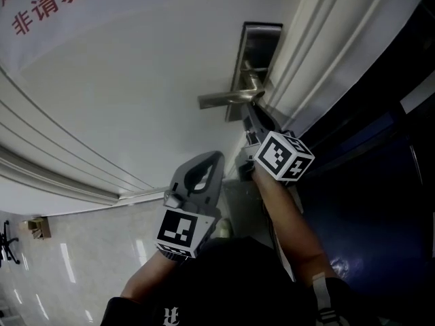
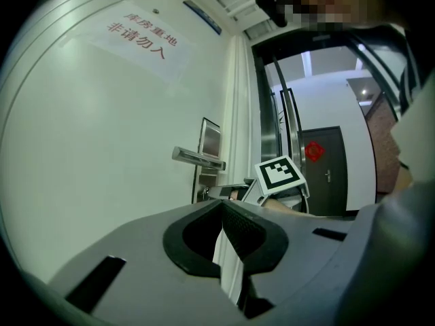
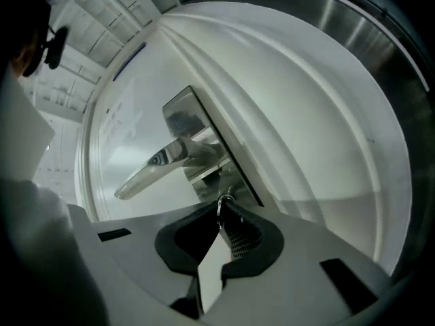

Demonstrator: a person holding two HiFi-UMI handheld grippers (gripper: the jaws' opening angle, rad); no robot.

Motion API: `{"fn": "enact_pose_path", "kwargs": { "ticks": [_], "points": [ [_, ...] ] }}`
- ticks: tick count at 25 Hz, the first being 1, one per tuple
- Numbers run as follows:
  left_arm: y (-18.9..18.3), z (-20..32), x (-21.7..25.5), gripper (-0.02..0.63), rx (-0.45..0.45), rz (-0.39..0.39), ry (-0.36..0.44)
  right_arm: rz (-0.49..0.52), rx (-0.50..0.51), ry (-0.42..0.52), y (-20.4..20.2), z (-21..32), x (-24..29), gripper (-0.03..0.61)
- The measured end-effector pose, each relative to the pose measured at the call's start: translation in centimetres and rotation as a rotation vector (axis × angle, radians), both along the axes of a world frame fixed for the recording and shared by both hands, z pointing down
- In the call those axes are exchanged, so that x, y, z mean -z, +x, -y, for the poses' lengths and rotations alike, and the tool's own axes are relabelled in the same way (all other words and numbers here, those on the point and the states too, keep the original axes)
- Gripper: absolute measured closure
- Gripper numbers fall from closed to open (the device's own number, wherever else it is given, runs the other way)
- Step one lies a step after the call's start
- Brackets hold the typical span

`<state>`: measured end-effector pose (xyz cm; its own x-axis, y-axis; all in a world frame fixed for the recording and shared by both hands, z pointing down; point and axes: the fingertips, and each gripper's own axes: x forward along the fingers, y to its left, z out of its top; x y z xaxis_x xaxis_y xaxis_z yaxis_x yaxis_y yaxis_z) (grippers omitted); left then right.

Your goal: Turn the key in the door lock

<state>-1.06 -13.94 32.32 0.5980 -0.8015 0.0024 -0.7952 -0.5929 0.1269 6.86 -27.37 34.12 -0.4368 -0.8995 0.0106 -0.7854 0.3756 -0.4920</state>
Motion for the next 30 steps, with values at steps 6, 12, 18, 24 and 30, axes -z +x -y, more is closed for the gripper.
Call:
{"fn": "enact_pose_path", "kwargs": {
  "ticks": [6,12,18,24,30],
  "points": [
    [0.2,-0.1,-0.2,0.606,-0.005,0.001,-0.009,0.374,0.042,-0.128,0.5,0.1,-0.4,0.554],
    [0.3,-0.1,-0.2,0.606,-0.011,0.005,-0.007,0.761,0.113,-0.237,0.6,0.3,-1.1,0.554],
    [0.4,-0.1,-0.2,0.606,-0.014,0.005,-0.016,1.053,0.241,-0.247,0.5,0.5,-1.0,0.554],
    [0.7,0.0,-0.1,0.606,-0.025,0.003,-0.002,0.865,0.272,-0.165,1.3,-1.0,-0.2,0.501],
    [1.2,-0.2,0.1,0.606,-0.041,-0.003,-0.003,0.296,0.276,-0.013,1.4,-3.0,1.8,0.485]
  ]
}}
